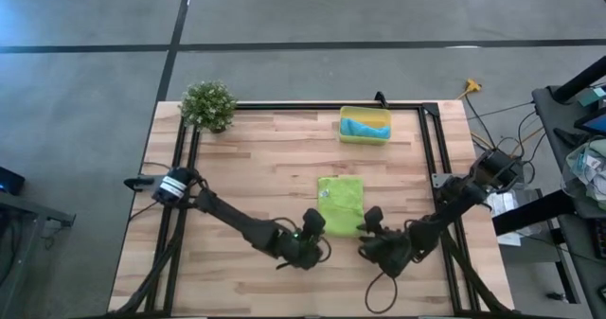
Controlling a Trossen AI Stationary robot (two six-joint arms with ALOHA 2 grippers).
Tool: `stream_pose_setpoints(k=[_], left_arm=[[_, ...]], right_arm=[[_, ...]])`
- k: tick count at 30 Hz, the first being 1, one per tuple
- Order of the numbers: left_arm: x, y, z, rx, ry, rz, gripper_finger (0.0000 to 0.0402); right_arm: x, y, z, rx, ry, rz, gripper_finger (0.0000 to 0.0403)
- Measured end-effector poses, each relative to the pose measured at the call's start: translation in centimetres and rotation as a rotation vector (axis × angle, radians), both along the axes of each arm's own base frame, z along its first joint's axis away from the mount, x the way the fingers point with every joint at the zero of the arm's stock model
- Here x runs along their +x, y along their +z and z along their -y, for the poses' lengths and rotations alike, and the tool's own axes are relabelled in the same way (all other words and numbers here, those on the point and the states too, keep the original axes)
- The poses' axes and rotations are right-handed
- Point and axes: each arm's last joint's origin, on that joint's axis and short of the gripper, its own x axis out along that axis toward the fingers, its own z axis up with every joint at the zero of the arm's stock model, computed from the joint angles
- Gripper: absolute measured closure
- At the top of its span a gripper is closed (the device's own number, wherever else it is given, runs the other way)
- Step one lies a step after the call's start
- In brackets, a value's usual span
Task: Roll microfiber towels into tight, uniform cylinder then place into a basket
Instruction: Roll the green microfiber towel
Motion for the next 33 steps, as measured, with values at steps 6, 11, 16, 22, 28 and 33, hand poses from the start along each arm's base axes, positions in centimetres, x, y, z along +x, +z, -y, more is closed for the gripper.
stream_pose_setpoints(k=[6, 11, 16, 22, 28, 33], left_arm=[[0.2, -0.5, -1.0, -0.083, 0.0, -0.031, 0.0224], [0.6, -0.5, -1.6, -0.103, 0.012, -0.008, 0.0224], [1.2, -1.4, -2.5, -0.165, 0.034, -0.03, 0.0224], [1.8, -2.2, -3.8, -0.276, 0.09, -0.043, 0.0224], [1.9, -2.3, -3.9, -0.28, 0.095, -0.046, 0.0224], [1.7, -2.5, -3.9, -0.319, 0.143, -0.05, 0.0227]], right_arm=[[0.5, 0.0, 0.4, 0.074, -0.003, -0.047, 0.0208], [0.6, 0.0, 0.3, 0.106, 0.004, -0.05, 0.0208], [0.8, 0.0, 0.6, 0.137, -0.038, -0.04, 0.0209], [1.3, -0.1, 1.1, 0.18, -0.078, -0.036, 0.0212], [1.6, -0.1, 1.5, 0.188, -0.075, -0.052, 0.027], [1.6, -0.3, 1.8, 0.18, -0.081, -0.063, 0.0354]])
